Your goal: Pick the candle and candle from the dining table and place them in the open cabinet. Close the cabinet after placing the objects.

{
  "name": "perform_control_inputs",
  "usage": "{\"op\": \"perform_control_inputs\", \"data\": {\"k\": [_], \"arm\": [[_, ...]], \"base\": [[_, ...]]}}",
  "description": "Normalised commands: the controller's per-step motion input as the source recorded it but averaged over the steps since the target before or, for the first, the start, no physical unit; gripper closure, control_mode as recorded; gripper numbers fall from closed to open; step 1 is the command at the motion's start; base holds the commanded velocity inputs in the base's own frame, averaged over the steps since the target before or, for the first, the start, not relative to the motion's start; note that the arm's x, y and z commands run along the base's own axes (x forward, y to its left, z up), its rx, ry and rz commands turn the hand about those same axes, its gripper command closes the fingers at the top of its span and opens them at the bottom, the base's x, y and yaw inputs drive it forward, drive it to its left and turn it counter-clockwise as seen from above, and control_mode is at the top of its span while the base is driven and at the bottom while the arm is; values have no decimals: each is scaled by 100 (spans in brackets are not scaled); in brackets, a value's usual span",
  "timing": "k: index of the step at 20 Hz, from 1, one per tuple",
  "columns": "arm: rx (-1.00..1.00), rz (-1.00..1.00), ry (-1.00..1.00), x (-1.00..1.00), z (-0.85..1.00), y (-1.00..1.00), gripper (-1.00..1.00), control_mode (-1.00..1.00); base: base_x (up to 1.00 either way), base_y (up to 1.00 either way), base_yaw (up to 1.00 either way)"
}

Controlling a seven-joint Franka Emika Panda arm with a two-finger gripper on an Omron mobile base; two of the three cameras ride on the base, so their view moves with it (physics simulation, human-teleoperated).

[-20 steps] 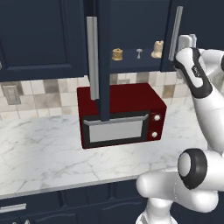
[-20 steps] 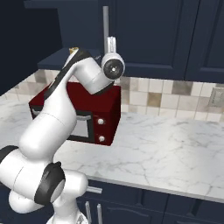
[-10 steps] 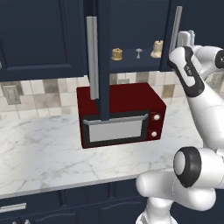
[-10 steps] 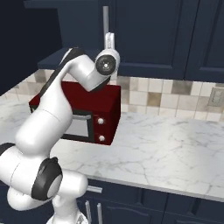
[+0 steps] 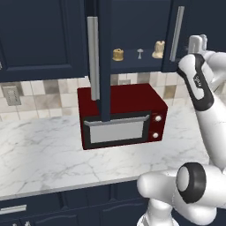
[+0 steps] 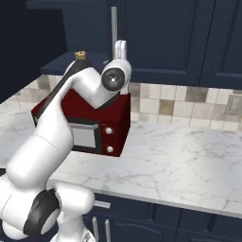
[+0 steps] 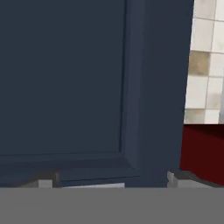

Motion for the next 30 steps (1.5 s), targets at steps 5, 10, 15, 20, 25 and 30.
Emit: {"op": "perform_control_inputs", "data": {"k": [5,10,15,20,25,30], "arm": [[-3,-12,8,-95,0,-9,-100,-100],[-16,-14,9,-99,0,9,-100,-100],[-24,-14,12,-97,0,23,-100,-100],[-25,-12,11,-92,0,30,-100,-100],[-28,-7,7,-67,0,45,-100,-100],[-26,0,9,-48,0,56,-100,-100]], "base": [[0,0,0],[0,0,0],[0,0,0],[0,0,0],[0,0,0],[0,0,0]]}}
